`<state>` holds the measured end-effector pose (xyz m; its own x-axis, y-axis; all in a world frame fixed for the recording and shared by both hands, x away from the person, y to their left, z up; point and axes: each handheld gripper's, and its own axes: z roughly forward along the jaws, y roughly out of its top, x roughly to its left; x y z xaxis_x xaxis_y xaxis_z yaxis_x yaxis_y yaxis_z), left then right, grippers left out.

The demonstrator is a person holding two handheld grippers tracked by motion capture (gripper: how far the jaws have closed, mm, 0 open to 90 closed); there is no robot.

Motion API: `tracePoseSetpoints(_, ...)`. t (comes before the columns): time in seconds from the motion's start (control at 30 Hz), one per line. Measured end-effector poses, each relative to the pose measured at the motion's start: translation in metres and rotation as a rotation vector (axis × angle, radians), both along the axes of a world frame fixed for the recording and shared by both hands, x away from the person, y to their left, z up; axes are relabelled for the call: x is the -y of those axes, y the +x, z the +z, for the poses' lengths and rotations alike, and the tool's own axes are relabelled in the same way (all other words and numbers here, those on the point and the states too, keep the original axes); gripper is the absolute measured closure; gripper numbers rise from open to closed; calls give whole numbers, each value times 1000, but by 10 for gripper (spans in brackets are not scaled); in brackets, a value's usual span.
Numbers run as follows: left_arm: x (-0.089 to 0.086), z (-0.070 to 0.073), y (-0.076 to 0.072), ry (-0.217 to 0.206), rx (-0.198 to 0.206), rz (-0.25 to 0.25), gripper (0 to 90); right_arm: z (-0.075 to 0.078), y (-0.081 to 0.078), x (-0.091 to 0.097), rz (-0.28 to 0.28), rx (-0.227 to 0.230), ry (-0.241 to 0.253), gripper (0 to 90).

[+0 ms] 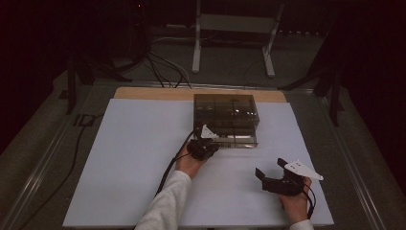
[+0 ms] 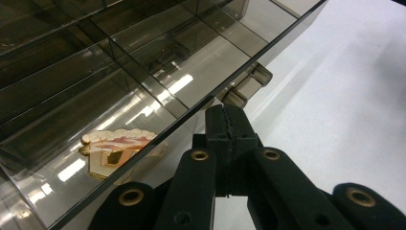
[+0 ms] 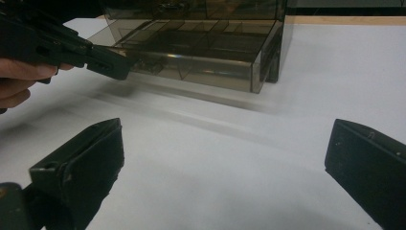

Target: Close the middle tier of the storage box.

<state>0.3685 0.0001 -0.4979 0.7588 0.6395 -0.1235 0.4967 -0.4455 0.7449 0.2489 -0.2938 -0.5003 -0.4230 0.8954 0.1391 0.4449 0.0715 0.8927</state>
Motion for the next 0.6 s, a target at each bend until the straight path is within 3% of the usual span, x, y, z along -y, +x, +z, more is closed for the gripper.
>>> tracePoseSetpoints(0.6, -2, 4, 7, 9, 13, 32, 900, 0, 0, 0, 0, 0, 1, 0)
